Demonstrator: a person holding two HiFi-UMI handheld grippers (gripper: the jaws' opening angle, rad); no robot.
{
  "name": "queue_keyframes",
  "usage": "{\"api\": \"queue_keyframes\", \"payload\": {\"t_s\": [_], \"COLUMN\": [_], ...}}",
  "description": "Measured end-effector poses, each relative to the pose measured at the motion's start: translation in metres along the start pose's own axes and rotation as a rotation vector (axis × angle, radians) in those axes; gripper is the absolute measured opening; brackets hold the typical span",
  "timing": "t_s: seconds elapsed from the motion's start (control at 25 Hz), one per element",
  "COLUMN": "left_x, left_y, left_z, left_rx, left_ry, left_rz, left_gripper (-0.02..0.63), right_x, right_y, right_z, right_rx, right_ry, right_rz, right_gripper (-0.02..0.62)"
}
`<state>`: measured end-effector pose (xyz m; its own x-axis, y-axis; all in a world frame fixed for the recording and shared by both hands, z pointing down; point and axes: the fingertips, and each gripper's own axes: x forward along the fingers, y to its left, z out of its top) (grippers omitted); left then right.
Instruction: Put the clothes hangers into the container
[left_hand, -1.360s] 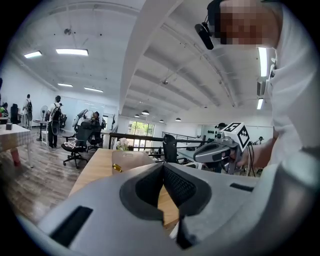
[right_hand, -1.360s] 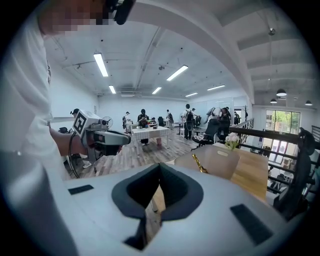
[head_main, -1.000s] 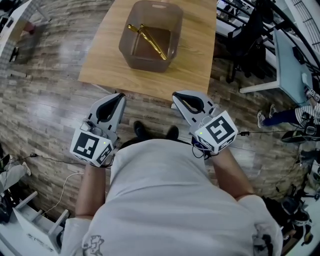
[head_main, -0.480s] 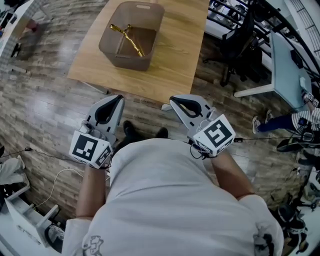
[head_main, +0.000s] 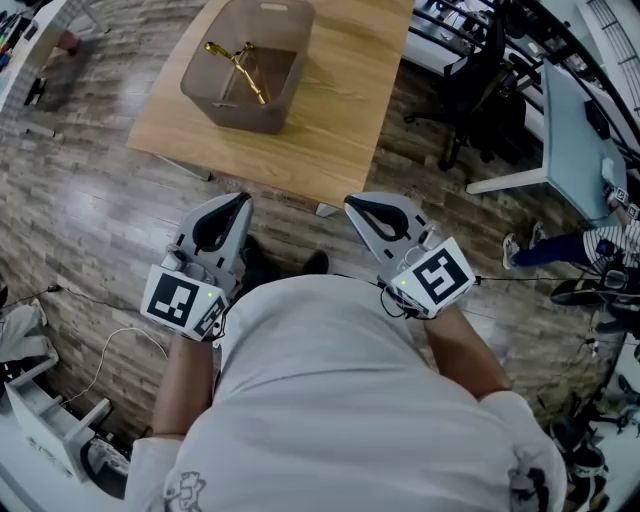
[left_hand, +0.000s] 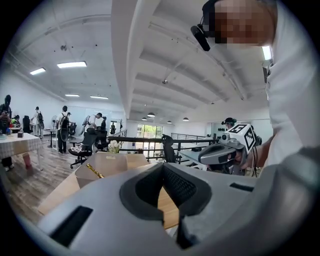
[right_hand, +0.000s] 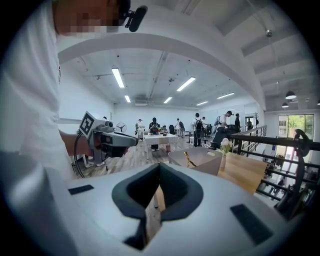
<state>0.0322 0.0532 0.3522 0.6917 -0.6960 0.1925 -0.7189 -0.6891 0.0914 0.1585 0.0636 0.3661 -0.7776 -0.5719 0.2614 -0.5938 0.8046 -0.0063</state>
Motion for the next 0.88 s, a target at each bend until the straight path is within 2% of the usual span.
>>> {"api": "queue_keyframes", "payload": {"t_s": [0.88], "left_x": [0.018], "left_y": [-0.007], "left_z": [0.007], "left_rx": [-0.009], "left_ry": [-0.011], "left_rz": [0.010], "left_gripper": [0.006], "right_x": [-0.018], "right_y": [-0.019], "right_z": [-0.003], "right_rx": [0.005], "right_ry": [-0.026], "right_rz": [-0.010], "right_gripper": [0.005]}}
